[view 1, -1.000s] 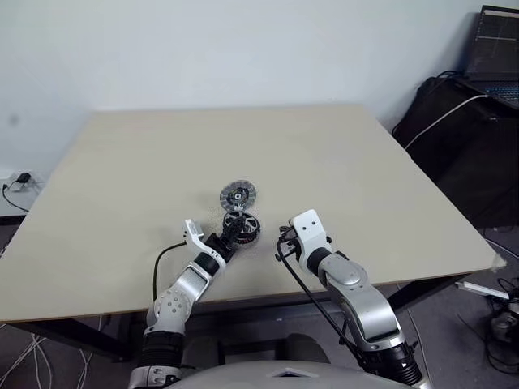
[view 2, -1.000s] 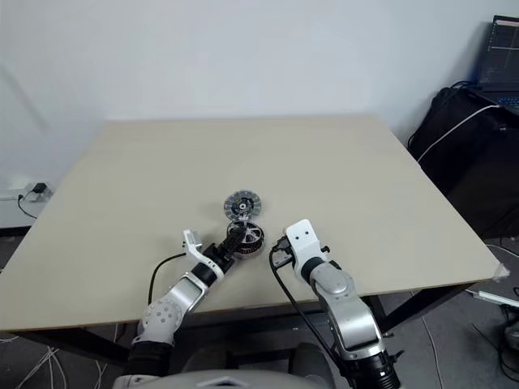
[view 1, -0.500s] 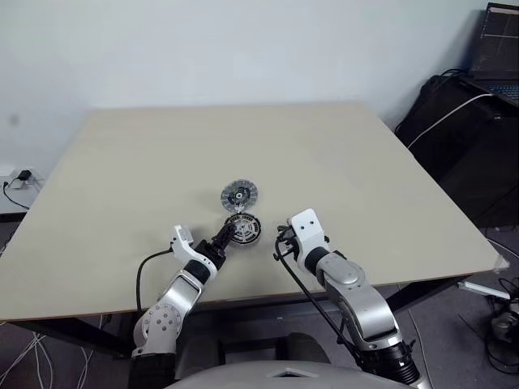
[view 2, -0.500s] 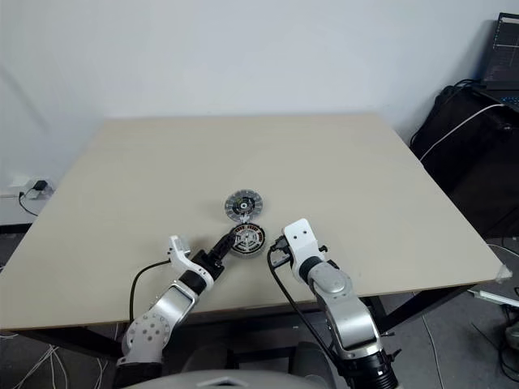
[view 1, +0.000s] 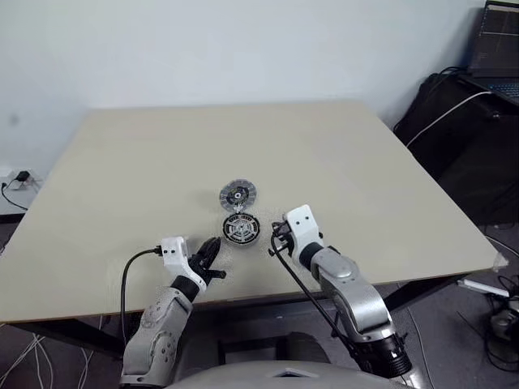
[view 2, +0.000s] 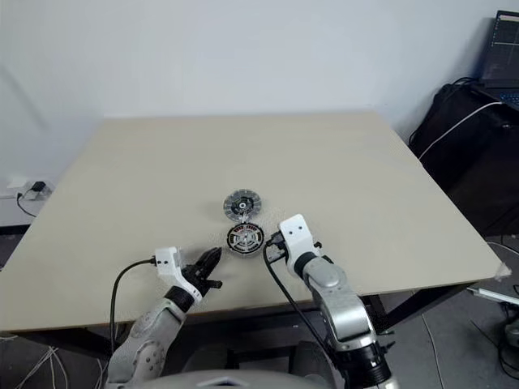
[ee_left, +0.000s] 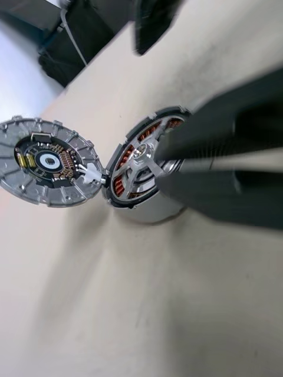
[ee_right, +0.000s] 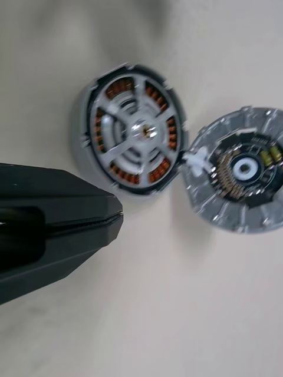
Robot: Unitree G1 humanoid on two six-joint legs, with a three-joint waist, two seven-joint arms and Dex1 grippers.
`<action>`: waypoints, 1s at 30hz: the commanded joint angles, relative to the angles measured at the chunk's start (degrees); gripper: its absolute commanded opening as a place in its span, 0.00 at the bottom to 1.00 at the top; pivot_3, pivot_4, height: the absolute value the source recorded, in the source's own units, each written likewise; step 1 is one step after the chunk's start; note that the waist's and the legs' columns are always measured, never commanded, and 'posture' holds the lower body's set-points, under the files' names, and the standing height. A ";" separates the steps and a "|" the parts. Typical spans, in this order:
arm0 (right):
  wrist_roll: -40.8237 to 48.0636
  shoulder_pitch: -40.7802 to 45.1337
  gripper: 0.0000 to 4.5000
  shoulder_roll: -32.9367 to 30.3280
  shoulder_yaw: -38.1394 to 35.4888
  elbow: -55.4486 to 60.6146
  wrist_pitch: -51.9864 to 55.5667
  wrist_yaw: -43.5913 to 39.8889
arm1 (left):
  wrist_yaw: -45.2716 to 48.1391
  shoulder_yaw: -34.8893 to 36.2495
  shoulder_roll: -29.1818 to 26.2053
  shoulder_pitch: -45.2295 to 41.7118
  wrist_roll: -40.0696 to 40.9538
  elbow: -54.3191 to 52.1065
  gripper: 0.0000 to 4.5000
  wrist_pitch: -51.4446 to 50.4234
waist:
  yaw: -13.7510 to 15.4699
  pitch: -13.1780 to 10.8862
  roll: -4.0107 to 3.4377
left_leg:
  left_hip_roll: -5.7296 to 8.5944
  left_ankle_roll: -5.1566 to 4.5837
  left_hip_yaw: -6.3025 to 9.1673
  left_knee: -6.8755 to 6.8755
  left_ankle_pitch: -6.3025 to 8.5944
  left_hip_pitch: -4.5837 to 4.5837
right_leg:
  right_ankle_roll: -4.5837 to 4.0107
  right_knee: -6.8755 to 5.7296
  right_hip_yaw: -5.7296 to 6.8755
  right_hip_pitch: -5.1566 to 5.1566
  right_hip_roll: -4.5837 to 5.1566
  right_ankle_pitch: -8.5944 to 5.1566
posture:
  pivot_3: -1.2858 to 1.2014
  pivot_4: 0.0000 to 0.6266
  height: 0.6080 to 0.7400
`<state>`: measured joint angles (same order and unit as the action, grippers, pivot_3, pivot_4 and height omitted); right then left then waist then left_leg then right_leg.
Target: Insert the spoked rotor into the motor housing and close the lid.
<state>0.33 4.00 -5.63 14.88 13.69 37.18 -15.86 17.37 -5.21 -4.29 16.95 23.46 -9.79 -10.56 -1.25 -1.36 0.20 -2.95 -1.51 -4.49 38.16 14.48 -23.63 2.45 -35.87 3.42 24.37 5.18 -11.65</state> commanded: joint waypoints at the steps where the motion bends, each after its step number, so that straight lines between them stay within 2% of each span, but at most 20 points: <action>1: 0.50 3.88 0.00 1.76 0.68 -2.07 0.90 0.15 | 0.05 -2.34 -2.02 0.12 -8.00 -0.15 0.00 6.40 | 0.00 -0.01 -0.02 | 0.00 0.00 0.00 -0.01 0.00 -0.01 | 0.00 0.00 0.01 0.02 -0.01 0.00 | 0.52 0.00 1.00; 7: 0.23 9.61 0.00 3.74 2.85 -9.76 -1.34 -1.13 | -3.39 -3.70 -2.98 1.17 -17.77 2.40 0.00 13.22 | -0.02 -0.05 -0.09 | 0.01 0.00 -0.04 -0.10 0.00 -0.02 | -0.04 0.00 0.01 0.07 -0.03 -0.02 | 0.52 0.00 1.00; 13: -0.20 14.30 0.00 4.93 4.49 -16.79 -4.40 -2.23 | -4.30 -3.62 -1.74 2.67 -18.97 2.99 0.00 14.61 | -0.06 -0.06 -0.10 | -0.01 -0.05 -0.04 -0.09 -0.03 -0.03 | -0.04 -0.03 0.03 0.07 -0.02 -0.02 | 0.52 0.00 1.00; 22: -0.78 16.89 0.00 5.01 5.37 -26.92 -5.10 -3.99 | -4.52 -3.68 -1.07 3.24 -19.14 3.13 0.00 14.41 | -0.23 -0.02 -0.14 | -0.01 -0.24 -0.08 -0.08 -0.14 -0.01 | -0.03 -0.06 0.01 0.07 -0.03 -0.01 | 0.52 0.00 1.00; 30: 0.32 18.52 0.00 0.49 6.48 -17.31 -2.12 -10.63 | -4.36 -4.04 -1.03 2.73 -19.28 3.78 0.00 14.55 | -0.18 0.02 -0.21 | -0.01 -0.18 -0.07 -0.03 -0.11 0.01 | -0.03 -0.11 0.01 0.05 -0.02 -0.01 | 0.52 0.00 1.00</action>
<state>0.12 20.54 -4.71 21.25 -8.38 34.28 -24.55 12.74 -9.06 -5.63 20.49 4.57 -5.38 2.85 -1.44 -1.34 -0.01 -2.96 -1.75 -4.56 38.13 14.34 -23.63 2.42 -35.98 3.43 24.43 5.16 -11.66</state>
